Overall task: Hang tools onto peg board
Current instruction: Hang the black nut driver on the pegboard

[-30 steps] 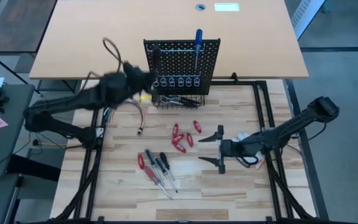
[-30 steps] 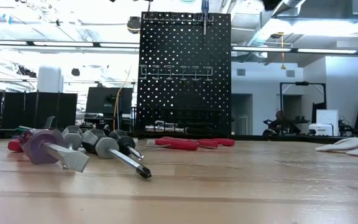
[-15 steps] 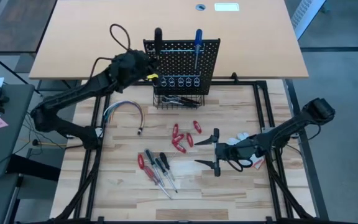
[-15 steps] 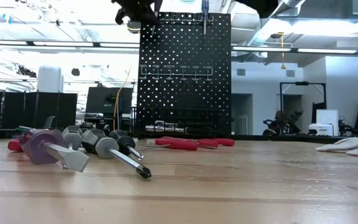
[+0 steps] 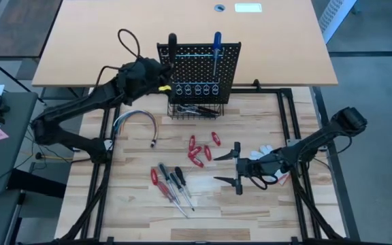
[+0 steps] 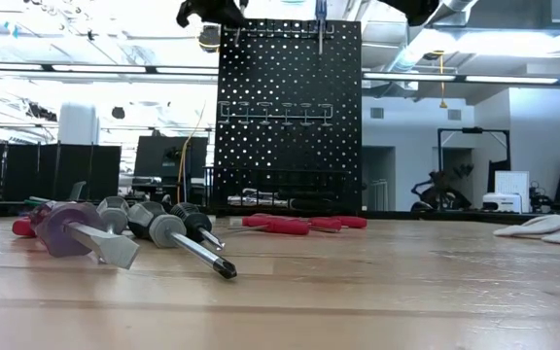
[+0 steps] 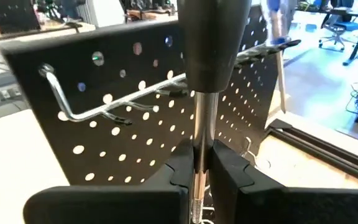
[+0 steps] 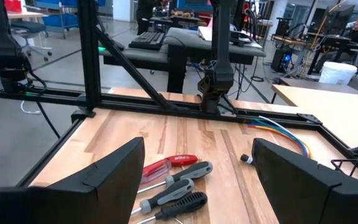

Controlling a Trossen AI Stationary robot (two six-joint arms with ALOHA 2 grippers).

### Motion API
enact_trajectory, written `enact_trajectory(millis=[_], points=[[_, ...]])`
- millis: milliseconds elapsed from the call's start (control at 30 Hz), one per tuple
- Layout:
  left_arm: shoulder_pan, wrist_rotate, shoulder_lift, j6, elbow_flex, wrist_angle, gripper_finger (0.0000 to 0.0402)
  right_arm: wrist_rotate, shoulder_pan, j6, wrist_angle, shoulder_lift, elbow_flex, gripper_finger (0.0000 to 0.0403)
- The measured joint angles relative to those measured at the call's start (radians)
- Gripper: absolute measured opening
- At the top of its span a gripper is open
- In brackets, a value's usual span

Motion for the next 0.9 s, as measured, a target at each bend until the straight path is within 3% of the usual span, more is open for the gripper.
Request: enact_trajectory(millis=[233, 900], points=[[0.038, -0.037, -0.011, -0.004, 0.000, -0.012, 0.0018, 0.000, 0.000, 0.007, 0.001, 0.000, 0.000, 0.0306], [0.123, 0.033, -0.011, -0.020, -0.072, 0.037, 0.0025, 0.000, -0.001, 0.010, 0.009, 0.000, 0.000, 0.0306]])
